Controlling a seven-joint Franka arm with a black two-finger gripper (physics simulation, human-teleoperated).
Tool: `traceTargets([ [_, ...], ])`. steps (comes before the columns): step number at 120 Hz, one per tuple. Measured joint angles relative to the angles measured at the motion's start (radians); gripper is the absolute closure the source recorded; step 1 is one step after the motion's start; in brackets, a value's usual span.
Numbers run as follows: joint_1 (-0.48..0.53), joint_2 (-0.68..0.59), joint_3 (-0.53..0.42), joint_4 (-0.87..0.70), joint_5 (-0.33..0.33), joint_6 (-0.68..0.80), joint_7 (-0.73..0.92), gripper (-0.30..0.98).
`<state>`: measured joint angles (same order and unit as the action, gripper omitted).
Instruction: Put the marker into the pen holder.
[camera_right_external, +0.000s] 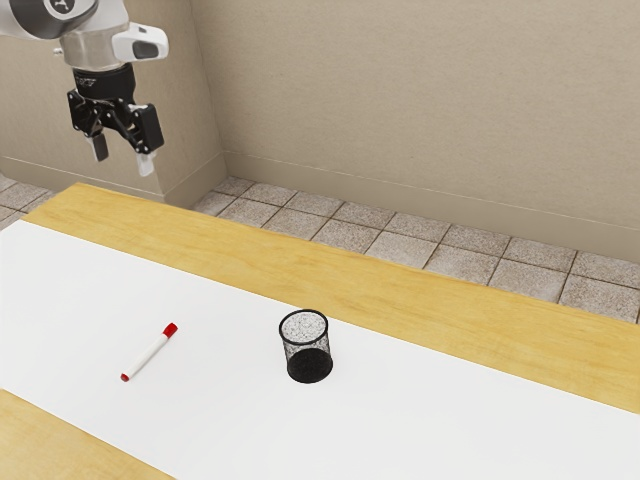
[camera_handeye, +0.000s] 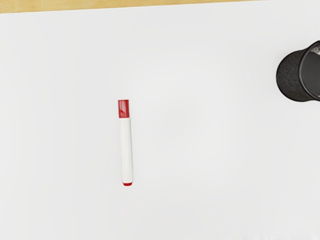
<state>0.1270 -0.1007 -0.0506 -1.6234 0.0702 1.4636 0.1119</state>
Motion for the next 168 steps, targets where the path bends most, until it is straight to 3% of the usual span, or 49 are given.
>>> traceTargets([
  [37, 0.005, 0.0, -0.001, -0.003, -0.007, 0.02, 0.016, 0.0],
  [64, -0.005, 0.061, 0.117, -0.522, -0.006, 0.418, 0.009, 0.0],
  [76, 0.031, 0.06, 0.164, -0.642, -0.008, 0.593, 0.009, 0.0],
  [85, 0.062, 0.069, 0.171, -0.662, -0.011, 0.687, 0.009, 0.0],
  [96, 0.078, 0.166, 0.173, -0.634, -0.015, 0.788, 0.008, 0.0],
  [111, -0.006, 0.257, 0.173, -0.605, -0.011, 0.872, 0.006, 0.0],
  [135, -0.016, 0.249, 0.173, -0.646, 0.03, 0.884, 0.033, 0.0],
  [168, -0.001, 0.284, 0.173, -0.717, 0.006, 1.011, 0.06, 0.0],
])
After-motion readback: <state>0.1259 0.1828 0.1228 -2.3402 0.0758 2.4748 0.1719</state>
